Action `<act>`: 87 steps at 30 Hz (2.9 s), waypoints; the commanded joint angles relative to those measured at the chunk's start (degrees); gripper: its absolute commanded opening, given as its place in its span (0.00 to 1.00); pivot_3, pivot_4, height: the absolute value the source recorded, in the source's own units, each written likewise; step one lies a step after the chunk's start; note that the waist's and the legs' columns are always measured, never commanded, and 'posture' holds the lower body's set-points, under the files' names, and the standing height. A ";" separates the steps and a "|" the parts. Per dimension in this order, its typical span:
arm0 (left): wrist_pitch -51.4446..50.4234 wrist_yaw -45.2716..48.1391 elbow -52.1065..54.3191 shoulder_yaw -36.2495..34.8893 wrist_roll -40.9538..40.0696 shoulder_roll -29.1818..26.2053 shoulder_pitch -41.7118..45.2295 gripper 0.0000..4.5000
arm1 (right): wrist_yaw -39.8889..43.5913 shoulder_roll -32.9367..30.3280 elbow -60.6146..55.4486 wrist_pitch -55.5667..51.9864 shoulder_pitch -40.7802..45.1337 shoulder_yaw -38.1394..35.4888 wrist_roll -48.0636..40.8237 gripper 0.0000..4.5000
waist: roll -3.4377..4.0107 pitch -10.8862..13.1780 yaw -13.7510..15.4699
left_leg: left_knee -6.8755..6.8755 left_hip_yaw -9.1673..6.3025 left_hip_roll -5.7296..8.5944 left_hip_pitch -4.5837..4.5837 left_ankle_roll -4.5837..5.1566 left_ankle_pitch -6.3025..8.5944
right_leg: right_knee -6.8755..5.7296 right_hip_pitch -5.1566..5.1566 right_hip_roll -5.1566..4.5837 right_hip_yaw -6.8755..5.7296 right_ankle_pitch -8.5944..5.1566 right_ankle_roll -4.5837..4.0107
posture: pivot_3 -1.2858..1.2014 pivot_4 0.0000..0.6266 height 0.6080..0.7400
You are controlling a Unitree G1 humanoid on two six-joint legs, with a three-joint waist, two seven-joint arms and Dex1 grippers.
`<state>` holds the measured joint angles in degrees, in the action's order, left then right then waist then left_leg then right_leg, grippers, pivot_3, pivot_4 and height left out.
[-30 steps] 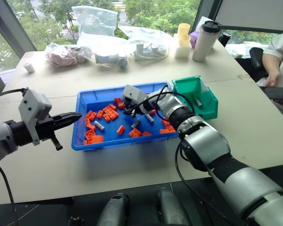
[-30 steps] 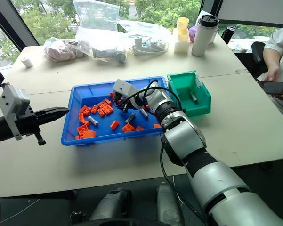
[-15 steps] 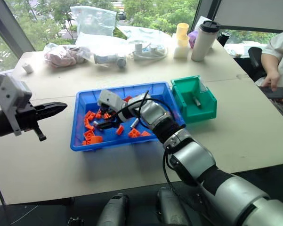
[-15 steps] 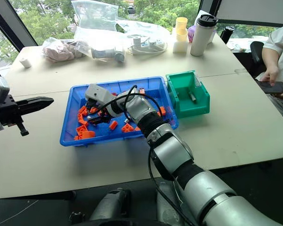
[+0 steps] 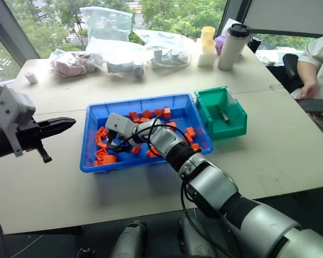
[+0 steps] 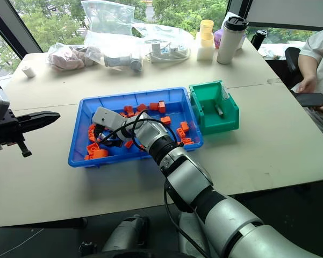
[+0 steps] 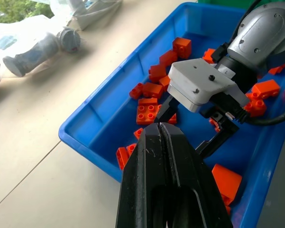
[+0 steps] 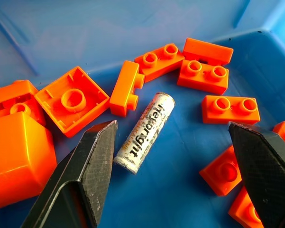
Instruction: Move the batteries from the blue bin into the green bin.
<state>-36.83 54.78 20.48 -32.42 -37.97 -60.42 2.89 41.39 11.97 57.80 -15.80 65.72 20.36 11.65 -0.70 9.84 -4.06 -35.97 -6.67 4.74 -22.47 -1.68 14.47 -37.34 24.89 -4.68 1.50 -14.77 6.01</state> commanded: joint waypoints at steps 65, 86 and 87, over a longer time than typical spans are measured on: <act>4.51 -0.37 -3.92 16.09 2.68 8.33 13.41 0.00 | -4.12 -36.11 -69.95 -55.25 -14.89 -15.39 -26.23 0.99 | 0.01 0.01 2.07 | -0.17 0.19 -0.21 -0.06 0.10 0.05 | 0.11 -0.09 -0.05 -0.01 0.07 -0.09 | 0.52 0.24 1.00; 2.36 -4.13 1.37 13.93 0.64 9.82 9.05 0.00 | 13.38 -40.47 -44.86 -7.87 -16.67 8.32 -11.88 0.99 | -0.04 -0.02 2.90 | -0.21 0.21 -0.18 -0.01 0.09 0.05 | 0.13 -0.12 0.01 -0.03 0.08 -0.10 | 0.52 0.24 1.00; 2.26 -4.30 1.61 13.78 0.52 9.85 8.79 0.00 | 13.36 -39.95 -43.24 -6.97 -16.16 8.00 -11.35 0.99 | -0.04 -0.02 2.91 | -0.20 0.21 -0.18 -0.02 0.09 0.05 | 0.13 -0.12 0.00 -0.03 0.08 -0.10 | 0.52 0.24 1.00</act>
<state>-34.61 50.93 20.16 -16.24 -36.64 -50.45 11.48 54.51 -28.76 13.14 -25.31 47.46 28.96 -0.93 -0.74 9.82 -1.15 -36.18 -6.46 4.56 -22.48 -1.59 14.51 -37.21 24.76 -4.68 1.48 -14.70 5.90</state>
